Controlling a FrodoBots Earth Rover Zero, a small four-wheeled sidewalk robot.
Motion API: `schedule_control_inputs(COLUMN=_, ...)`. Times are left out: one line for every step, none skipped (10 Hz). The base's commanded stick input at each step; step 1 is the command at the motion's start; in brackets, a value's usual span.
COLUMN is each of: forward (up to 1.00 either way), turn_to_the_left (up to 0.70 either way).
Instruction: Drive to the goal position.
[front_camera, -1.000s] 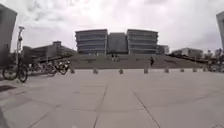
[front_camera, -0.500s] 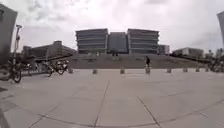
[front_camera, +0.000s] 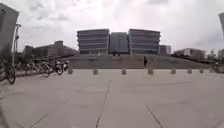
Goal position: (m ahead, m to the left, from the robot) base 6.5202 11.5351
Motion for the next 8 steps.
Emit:
schedule_control_inputs(forward=0.7, turn_to_the_left=0.0)
schedule_control_inputs(forward=0.7, turn_to_the_left=0.0)
schedule_control_inputs(forward=0.7, turn_to_the_left=0.0)
schedule_control_inputs(forward=0.7, turn_to_the_left=0.0)
schedule_control_inputs(forward=0.7, turn_to_the_left=0.0)
schedule_control_inputs(forward=0.7, turn_to_the_left=0.0)
schedule_control_inputs(forward=0.7, turn_to_the_left=0.0)
schedule_control_inputs(forward=0.7, turn_to_the_left=0.0)
